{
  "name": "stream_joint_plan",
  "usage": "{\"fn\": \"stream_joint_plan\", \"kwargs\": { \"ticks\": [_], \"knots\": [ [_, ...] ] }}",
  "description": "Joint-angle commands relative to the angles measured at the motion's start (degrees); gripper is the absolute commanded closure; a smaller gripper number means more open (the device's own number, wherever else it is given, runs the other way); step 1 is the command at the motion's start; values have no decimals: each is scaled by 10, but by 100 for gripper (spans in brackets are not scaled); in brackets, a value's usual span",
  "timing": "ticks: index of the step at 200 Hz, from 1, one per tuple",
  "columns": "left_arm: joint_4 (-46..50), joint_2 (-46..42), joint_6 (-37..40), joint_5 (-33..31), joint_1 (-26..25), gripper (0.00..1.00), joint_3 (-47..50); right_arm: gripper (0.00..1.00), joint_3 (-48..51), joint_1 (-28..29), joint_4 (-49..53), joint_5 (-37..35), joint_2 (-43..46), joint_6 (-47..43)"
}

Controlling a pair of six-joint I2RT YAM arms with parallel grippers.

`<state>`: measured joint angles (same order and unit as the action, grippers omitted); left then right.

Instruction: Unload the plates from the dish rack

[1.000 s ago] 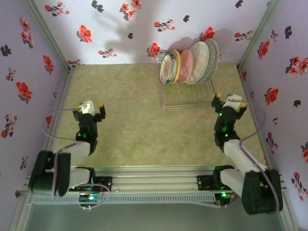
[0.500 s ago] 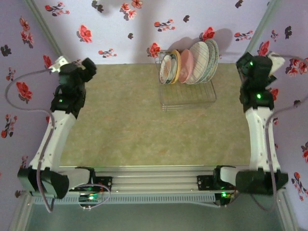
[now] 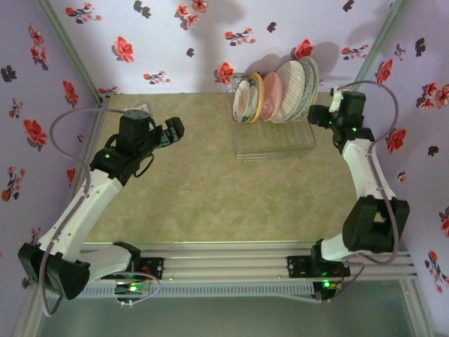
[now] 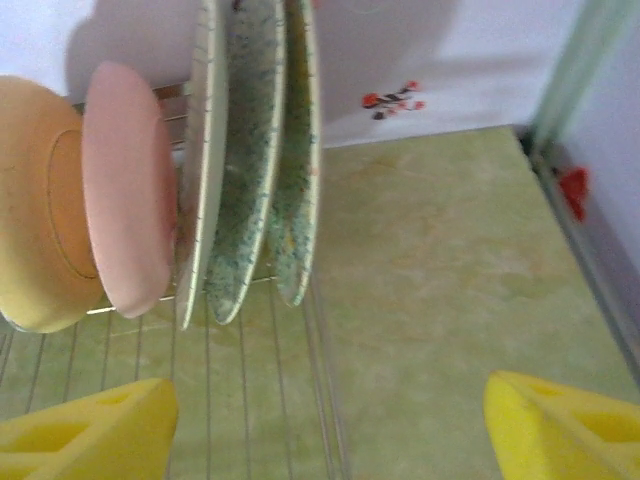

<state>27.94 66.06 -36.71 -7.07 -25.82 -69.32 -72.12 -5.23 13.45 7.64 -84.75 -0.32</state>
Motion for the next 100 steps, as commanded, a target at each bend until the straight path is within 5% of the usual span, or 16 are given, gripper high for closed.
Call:
{"fn": "stream_joint_plan", "kwargs": {
  "ticks": [1,100],
  "knots": [
    [-26,-23,37,41,-15,0,0,22,-2,-13,-50,78,-31,-69],
    [-48,-49,37,45,-27,0,-16,39,-10,-43,-123,163,-133,-4]
  ]
}}
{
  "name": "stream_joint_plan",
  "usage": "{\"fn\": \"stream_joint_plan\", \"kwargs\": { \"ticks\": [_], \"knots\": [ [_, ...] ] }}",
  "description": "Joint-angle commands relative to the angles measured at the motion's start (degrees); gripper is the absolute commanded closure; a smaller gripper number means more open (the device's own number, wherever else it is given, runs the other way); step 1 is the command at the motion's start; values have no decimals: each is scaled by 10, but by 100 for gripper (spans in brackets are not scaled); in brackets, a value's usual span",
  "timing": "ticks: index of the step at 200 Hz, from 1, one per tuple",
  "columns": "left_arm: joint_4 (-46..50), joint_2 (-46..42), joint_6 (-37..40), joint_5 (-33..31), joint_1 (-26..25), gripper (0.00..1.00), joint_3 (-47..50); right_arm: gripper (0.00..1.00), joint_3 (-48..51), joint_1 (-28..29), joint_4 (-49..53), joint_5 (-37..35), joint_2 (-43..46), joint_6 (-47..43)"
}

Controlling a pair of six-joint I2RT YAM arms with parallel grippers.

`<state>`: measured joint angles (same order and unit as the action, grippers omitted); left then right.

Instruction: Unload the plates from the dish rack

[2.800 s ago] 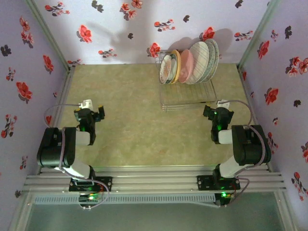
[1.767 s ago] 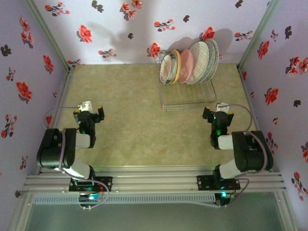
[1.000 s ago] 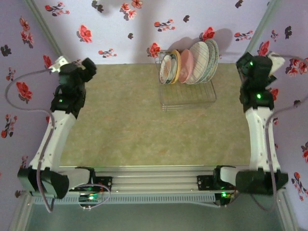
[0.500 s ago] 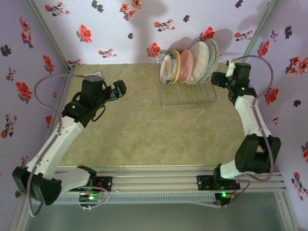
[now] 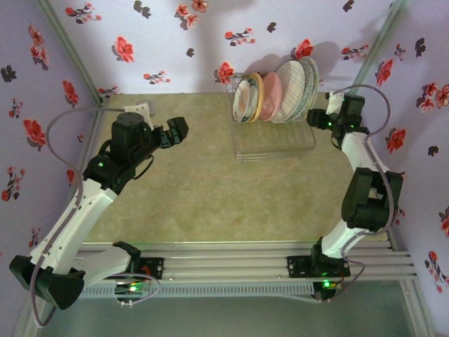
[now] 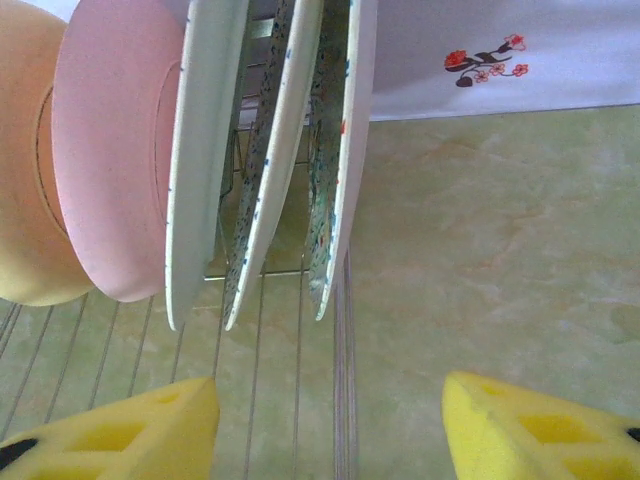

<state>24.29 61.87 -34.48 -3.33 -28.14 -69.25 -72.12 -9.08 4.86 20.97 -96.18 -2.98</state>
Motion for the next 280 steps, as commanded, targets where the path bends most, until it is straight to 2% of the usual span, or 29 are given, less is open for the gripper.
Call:
{"fn": "stream_joint_plan", "kwargs": {
  "ticks": [1,77,280],
  "knots": [
    [-11,-7,14,8,-3,0,-17,39,-10,-4,-38,31,-19,23],
    [-17,-5,16,8,-3,0,-25,47,-50,-9,-53,40,-68,60],
    [-26,0,13,14,-3,0,-33,60,-117,-12,-64,65,-133,100]
  ]
}}
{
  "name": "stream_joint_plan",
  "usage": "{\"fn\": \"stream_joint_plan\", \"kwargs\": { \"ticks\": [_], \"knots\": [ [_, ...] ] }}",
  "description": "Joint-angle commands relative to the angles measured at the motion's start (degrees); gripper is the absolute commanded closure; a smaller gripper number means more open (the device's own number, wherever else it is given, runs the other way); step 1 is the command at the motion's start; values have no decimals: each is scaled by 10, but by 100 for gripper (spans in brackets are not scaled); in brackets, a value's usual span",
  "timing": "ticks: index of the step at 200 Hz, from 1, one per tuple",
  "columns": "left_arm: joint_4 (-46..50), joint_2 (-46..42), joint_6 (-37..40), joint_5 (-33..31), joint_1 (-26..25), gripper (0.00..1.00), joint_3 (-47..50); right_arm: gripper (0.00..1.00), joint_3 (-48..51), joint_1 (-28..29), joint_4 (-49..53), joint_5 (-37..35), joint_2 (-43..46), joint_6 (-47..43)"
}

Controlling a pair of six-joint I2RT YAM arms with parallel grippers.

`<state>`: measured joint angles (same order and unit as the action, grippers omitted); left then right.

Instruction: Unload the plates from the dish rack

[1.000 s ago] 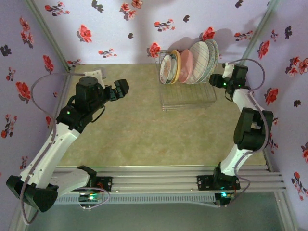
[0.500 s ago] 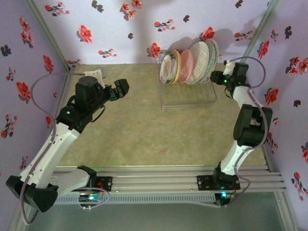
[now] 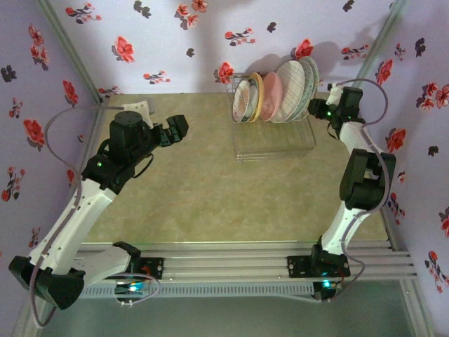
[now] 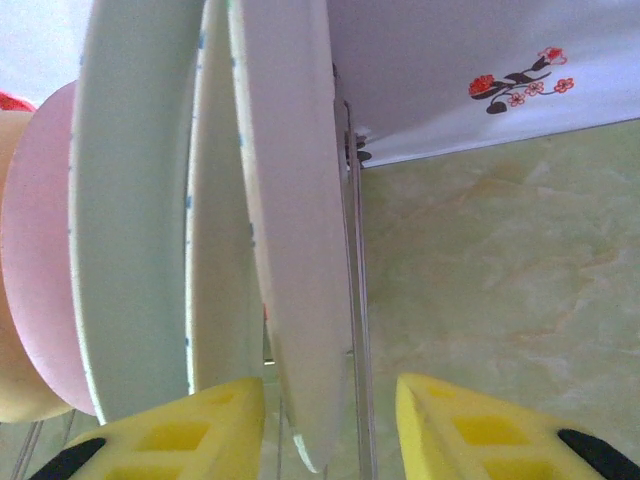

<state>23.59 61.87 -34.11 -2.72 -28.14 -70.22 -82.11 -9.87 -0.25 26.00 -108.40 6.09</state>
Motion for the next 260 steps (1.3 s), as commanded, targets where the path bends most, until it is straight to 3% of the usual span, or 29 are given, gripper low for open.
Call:
{"fn": "stream_joint_plan", "kwargs": {
  "ticks": [1,189,260],
  "knots": [
    [-18,0,9,8,-3,0,-24,60,-18,-4,-13,16,-11,9],
    [-18,-3,9,11,-4,0,-28,70,-42,11,-25,22,-45,24],
    [-19,-4,8,11,-6,0,-23,86,-50,18,-14,13,-44,19]
  ]
}}
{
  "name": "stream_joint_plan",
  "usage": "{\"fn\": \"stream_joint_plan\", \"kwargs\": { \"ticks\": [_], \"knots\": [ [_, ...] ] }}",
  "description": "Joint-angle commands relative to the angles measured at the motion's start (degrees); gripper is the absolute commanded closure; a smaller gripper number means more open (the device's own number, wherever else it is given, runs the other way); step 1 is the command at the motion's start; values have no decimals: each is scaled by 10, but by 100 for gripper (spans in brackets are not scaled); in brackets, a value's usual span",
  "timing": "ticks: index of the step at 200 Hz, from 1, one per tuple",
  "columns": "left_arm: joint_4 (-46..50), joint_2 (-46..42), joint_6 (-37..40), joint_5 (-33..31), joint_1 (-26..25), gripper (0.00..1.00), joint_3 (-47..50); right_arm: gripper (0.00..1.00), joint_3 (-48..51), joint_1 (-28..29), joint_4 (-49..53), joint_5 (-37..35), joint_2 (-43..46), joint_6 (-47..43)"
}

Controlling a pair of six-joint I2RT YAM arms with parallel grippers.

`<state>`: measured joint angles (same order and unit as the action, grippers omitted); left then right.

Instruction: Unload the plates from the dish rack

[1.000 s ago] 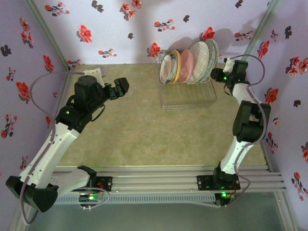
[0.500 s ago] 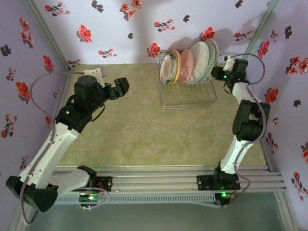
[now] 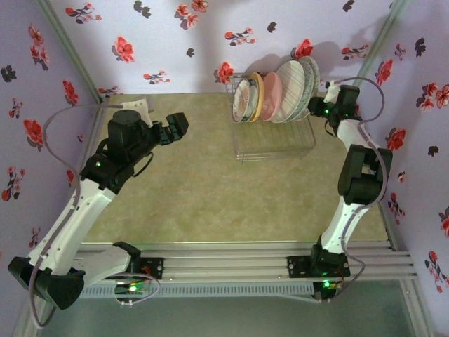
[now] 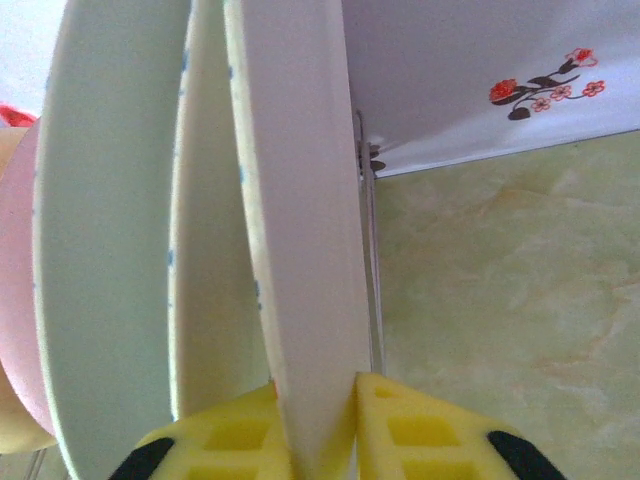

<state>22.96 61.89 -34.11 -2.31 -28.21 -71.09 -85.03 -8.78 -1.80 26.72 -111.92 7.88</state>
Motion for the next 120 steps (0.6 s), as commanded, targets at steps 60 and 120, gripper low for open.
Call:
{"fn": "stream_joint_plan", "kwargs": {
  "ticks": [60,120],
  "knots": [
    [-17,-2,8,6,-5,0,-13,100,-27,29,13,-53,18,-7],
    [-19,-4,7,7,-4,0,-13,100,-31,39,11,-145,60,-18]
  ]
}}
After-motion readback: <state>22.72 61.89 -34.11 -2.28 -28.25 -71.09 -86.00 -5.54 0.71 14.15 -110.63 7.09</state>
